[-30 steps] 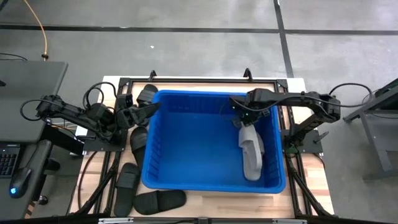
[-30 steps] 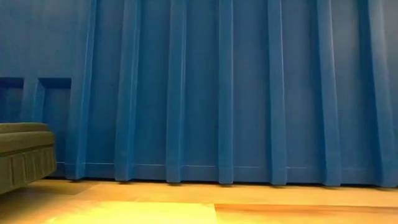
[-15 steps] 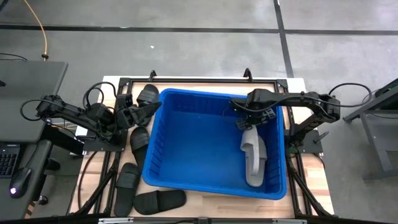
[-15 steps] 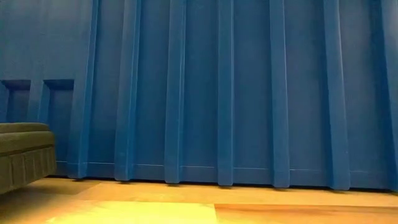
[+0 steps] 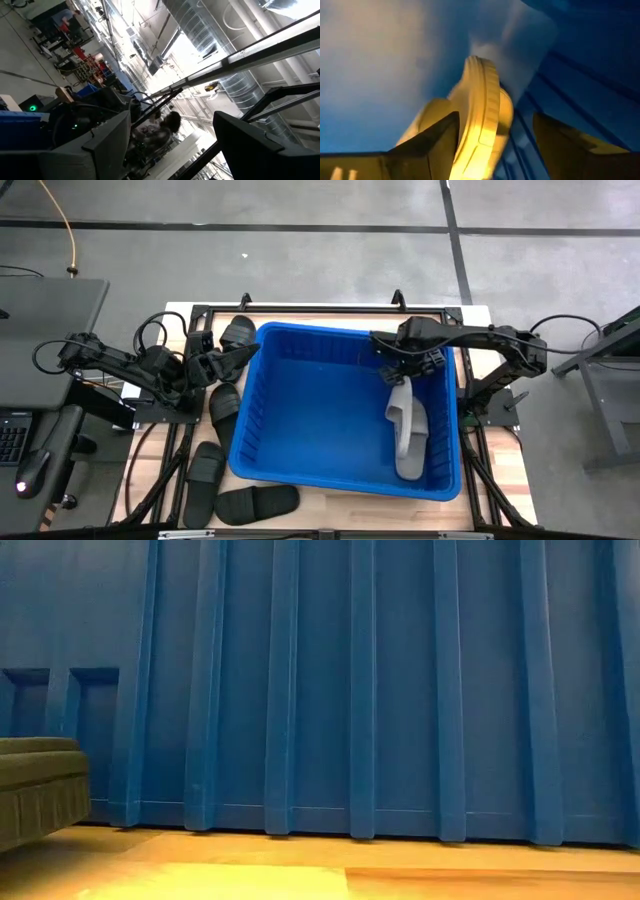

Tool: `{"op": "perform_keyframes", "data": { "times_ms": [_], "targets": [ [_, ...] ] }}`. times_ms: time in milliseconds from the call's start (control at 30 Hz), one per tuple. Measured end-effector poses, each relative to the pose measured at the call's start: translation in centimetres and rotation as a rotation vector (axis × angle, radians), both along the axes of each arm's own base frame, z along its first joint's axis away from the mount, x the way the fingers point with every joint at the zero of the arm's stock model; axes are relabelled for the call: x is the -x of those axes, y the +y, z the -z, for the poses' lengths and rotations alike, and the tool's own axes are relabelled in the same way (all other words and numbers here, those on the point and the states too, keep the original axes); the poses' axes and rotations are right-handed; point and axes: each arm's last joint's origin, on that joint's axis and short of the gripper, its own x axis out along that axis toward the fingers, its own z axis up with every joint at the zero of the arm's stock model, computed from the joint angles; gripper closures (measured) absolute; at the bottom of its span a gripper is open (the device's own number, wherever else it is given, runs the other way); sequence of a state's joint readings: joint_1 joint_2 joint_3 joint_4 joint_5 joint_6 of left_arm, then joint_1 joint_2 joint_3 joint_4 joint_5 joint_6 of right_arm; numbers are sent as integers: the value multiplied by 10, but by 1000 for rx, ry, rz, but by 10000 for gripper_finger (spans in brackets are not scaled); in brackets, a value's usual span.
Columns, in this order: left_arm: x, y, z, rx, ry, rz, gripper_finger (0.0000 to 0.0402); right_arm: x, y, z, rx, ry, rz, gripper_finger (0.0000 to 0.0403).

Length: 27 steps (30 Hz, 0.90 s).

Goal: Pick and place slides into bin
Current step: Put the gray slide into the blue organizer bin

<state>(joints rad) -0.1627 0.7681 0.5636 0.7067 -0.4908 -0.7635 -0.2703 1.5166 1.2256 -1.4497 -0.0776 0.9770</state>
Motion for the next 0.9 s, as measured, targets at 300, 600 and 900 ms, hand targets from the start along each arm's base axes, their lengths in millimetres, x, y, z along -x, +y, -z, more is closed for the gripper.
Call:
{"op": "perform_keyframes", "data": {
  "times_ms": [300,600,900],
  "targets": [
    [0,0,0,0,0,0,127,4,0,-22,33,48,-18,200],
    [0,0,0,0,0,0,127,-1,-3,-39,-4,-47,-77,250],
    [-1,0,2,-22,28,-9,127,-19,0,-90,-9,-338,-65,284]
  ]
}}
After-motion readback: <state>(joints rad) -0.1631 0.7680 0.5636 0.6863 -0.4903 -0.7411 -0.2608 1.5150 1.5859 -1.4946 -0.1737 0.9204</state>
